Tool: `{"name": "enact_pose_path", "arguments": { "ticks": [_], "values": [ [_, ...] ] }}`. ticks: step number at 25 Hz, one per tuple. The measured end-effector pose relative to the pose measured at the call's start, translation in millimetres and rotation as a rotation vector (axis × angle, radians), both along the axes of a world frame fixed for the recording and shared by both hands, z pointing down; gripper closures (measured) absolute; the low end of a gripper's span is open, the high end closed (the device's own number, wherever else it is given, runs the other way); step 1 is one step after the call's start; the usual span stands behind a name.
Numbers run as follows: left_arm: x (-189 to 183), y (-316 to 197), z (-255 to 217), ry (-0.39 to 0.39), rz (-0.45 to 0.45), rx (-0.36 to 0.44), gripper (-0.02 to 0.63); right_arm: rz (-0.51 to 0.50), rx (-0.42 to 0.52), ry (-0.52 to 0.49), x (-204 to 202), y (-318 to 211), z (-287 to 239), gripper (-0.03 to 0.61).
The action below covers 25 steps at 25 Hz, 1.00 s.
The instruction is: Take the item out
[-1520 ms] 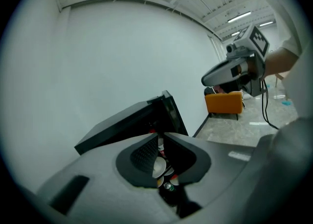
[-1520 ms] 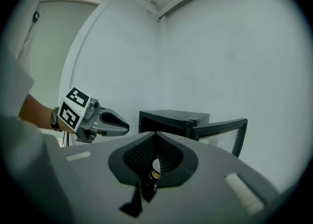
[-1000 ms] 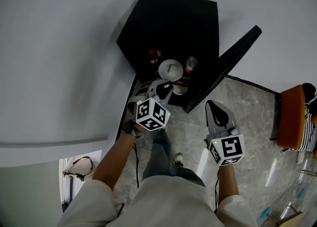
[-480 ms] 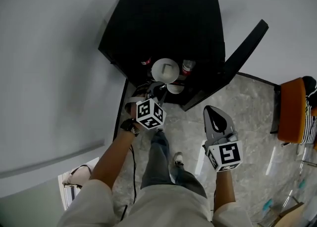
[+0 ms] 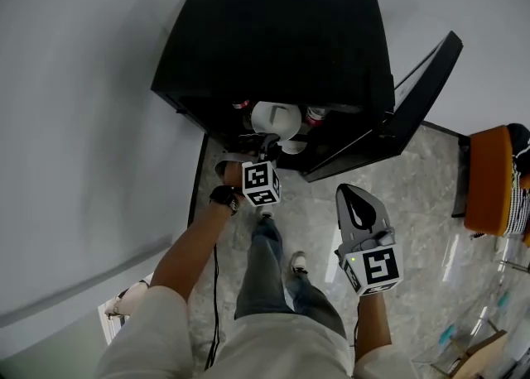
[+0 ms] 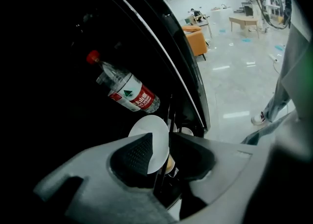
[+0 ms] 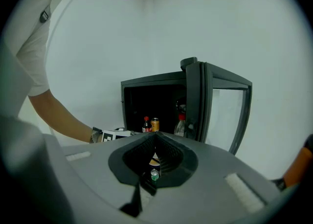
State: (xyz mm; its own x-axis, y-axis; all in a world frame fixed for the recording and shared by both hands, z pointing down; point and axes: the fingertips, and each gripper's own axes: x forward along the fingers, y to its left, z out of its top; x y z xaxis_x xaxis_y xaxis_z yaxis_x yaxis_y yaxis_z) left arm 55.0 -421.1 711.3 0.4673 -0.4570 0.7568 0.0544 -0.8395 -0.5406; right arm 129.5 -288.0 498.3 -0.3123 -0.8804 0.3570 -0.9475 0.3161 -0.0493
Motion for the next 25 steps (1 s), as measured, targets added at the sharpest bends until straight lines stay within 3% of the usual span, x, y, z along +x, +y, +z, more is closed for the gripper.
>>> {"name": "enact_pose_path", "arguments": {
  "ticks": [6, 12, 18, 25],
  "values": [
    [-1, -14, 31, -0.022, 0.0, -0.021, 0.5, -0.021, -0.028, -0.004, -17, -8, 16, 0.571],
    [2, -19, 48, -0.065, 0.071, 0.064, 0.468, -0.031, -0.063, -0.009, -27, -10, 31, 0.571],
    [3, -29, 60, -0.063, 0.069, 0.115, 0.457, -0.024, -0.084, -0.008, -28, -10, 40, 0.571],
    [1, -33, 63, -0.08, 0.086, 0.189, 0.534, -0.016, -0.101, -0.003, -25, -4, 45, 0.571]
  ]
}}
